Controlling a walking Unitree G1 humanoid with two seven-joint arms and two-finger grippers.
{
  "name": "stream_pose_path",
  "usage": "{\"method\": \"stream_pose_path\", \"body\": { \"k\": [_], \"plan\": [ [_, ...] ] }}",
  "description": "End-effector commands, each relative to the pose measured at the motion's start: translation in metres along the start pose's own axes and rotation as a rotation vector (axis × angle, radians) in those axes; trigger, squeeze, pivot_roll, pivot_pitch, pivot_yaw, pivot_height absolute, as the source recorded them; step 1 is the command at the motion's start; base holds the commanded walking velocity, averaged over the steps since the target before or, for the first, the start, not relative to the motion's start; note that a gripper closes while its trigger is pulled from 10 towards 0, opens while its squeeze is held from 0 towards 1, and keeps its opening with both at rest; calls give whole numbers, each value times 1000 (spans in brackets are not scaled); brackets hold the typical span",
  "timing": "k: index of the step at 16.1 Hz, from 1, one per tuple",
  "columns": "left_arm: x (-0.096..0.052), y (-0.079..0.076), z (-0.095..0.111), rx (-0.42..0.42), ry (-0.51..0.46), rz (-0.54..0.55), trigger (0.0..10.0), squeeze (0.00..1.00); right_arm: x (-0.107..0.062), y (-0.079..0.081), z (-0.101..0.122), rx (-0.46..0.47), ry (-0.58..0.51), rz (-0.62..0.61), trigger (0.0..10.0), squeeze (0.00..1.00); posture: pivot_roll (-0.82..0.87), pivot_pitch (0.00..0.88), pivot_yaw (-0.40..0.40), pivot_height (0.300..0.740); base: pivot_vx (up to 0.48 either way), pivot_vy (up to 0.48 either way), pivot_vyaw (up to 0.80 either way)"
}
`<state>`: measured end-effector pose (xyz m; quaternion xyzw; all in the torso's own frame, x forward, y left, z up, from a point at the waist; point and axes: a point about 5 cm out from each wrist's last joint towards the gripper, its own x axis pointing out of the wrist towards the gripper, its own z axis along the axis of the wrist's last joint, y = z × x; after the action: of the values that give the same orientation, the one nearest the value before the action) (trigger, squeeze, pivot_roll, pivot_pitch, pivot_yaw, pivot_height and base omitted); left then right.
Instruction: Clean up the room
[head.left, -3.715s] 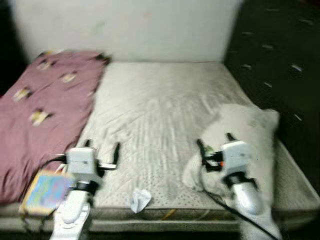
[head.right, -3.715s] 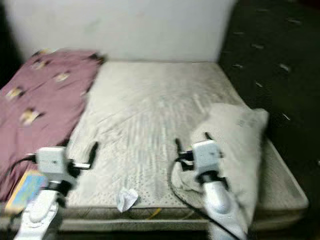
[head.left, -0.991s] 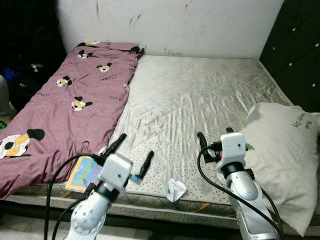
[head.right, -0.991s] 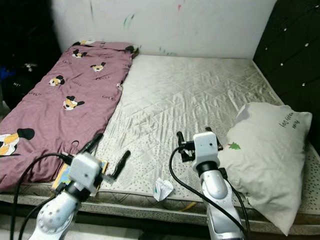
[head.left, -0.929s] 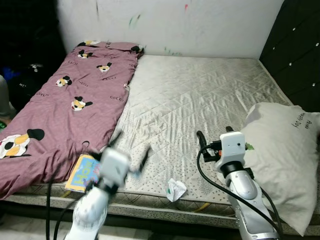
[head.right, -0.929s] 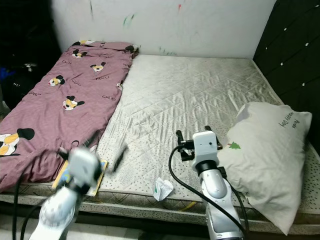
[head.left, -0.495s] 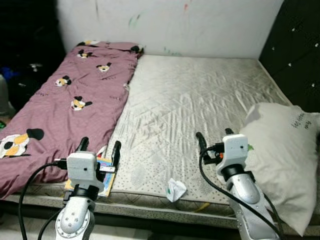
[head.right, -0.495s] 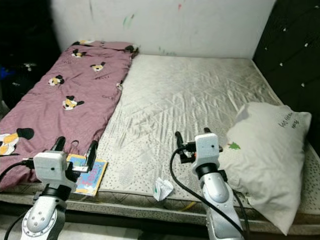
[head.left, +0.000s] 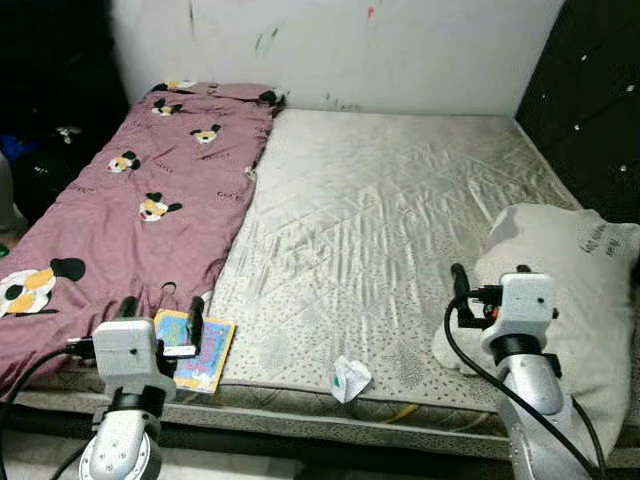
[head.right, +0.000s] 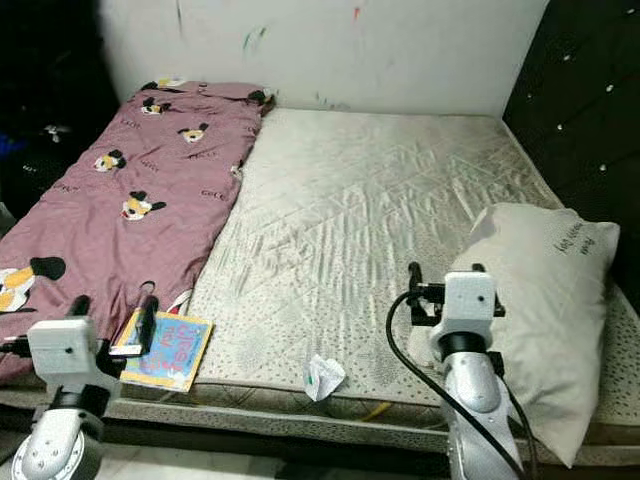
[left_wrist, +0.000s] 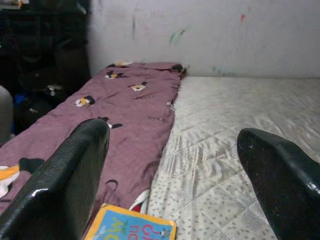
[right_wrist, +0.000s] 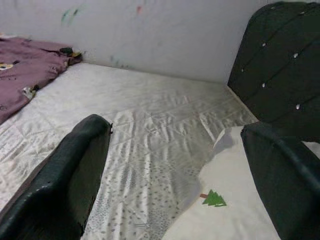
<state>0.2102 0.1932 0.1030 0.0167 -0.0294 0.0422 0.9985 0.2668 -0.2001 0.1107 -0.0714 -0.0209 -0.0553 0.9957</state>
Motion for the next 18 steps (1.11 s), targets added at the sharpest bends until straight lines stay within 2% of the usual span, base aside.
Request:
{"method": "stream_pose_path", "body": {
  "k": [1, 5, 6, 12, 18],
  "plan": [
    [2, 1, 1, 4, 1, 3, 10000, 0, 1, 2, 5, 0, -23, 12, 10000, 0, 1, 16, -7, 740, 0, 0, 0],
    [7, -1, 4, 5, -11, -23, 10000, 0, -6, 17, 4, 28, -18, 55, 10000, 0, 0, 18, 0, 740, 0, 0, 0],
    [8, -2, 4, 4, -10, -25, 10000, 0, -5, 18, 3, 26, -8, 56, 10000, 0, 0, 16, -1, 740, 0, 0, 0],
    [13, -10, 5, -6, -16, -51, 10000, 0, -2, 16, 3, 30, -7, 56, 10000, 0, -3, 10, -2, 740, 0, 0, -747],
    [14, -12, 5, -4, -17, -50, 10000, 0, 0, 23, 6, 38, -18, 99, 10000, 0, 2, 13, -9, 740, 0, 0, 0]
  ]
}}
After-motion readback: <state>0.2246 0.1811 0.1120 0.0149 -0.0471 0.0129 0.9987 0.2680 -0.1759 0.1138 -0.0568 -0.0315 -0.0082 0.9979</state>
